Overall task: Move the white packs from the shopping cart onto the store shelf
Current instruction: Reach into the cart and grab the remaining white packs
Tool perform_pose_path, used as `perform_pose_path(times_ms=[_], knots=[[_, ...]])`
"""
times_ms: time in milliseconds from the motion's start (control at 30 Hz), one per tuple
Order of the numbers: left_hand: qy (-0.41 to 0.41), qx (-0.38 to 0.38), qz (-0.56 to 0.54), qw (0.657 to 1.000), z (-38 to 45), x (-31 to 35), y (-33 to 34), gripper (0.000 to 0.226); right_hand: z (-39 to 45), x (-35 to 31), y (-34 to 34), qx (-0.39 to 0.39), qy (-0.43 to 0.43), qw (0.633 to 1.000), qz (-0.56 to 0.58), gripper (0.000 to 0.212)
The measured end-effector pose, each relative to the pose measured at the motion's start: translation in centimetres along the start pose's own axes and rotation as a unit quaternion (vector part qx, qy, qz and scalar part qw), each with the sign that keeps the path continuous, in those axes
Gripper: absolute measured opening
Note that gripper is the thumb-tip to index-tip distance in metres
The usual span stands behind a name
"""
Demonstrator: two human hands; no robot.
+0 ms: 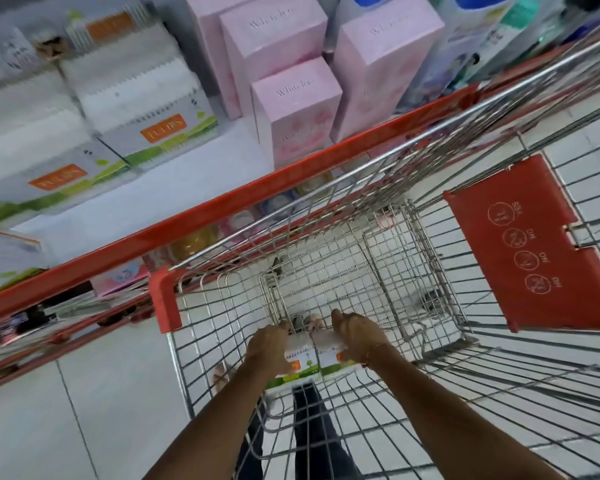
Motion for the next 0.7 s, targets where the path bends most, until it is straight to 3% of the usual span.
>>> perform_pose_path(times_ms=[133,300,467,700], knots=[[0.009,0.016,-0.012,1.000,-1.4,0.2,-1.9,0.064,-1.3,-0.2,-1.8,-0.008,0.001,1.000,-0.001,0.062],[0.031,0.079,-0.053,0.995,-4.4,0.1,-5.8,0.080,-4.1,-1.1,-5.6,0.010,-0.003,0.999,-0.033,0.057],[0.068,0.158,-0.042,0.984,-9.2,0.2,-12.1,0.050,-7.9,-3.2,-12.0,0.079,-0.001,0.996,-0.045,0.057],[0.116,0.259,-0.008,0.959,-17.0,-0.5,-21.7,0.048,-13.7,-6.5,-20.7,0.161,0.049,0.984,-0.060,0.060]])
Point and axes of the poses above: each hand's wrist, its own z-axis towards the middle knuckle, its own y-axis out of the palm, x = y × z, the point moved 10 cm from there along z, towards the middle knuckle, and after that the axes turned 1 degree about z, right-handed, at the moved point
